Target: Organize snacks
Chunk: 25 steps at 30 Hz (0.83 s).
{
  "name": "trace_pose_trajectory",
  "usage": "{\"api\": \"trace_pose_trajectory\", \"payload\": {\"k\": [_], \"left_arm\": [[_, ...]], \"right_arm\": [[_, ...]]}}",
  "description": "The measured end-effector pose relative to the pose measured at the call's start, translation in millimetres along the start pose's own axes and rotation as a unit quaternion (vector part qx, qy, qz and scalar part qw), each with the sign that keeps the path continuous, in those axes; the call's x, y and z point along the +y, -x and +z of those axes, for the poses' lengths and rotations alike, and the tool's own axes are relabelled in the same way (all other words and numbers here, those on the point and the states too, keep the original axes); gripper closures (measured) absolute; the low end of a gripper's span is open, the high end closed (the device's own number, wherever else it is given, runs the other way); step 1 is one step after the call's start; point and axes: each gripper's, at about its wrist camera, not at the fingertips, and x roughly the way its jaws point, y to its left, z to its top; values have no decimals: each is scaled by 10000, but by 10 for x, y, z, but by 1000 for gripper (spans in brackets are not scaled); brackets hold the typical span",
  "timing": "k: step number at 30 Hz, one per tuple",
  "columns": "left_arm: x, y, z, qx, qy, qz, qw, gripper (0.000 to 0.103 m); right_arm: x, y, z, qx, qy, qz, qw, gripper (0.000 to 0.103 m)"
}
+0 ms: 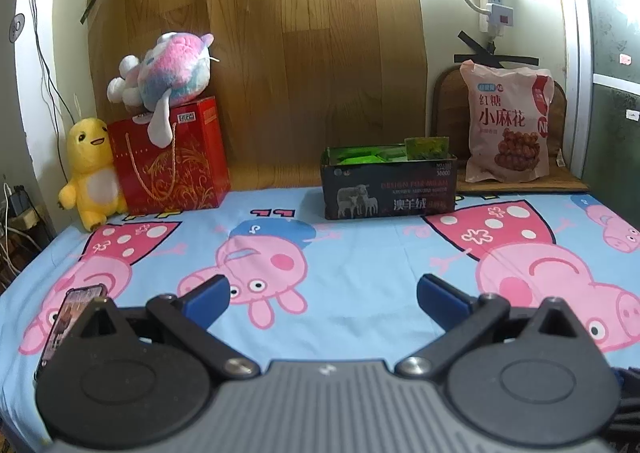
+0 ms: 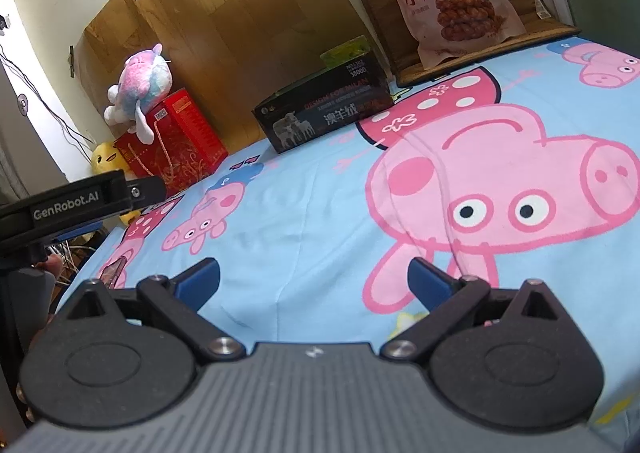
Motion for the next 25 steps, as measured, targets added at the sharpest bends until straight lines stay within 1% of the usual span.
{"api": "trace_pose_trajectory", "payload": {"k": [3,6,17,22,25], "left_arm": [[-11,-25,-9,74,-32,-5,10000,0],[1,-66,-15,220,22,-87,9997,0],[53,-210,-61,643,207,-197,9975,0],[47,-187,-66,528,155,-209,9983,0],[31,-206,-53,583,152,-251,9979,0]], "right_arm": [[3,1,-1,10,2,-8,10000,2],[-7,0,6,11,-13,-16,10000,2],[-15,-9,-6,26,-26,-44,10000,1],[-14,-11,-10,11,-22,-51,10000,1],[-18,-15,-8,18,-19,-52,10000,1]]}}
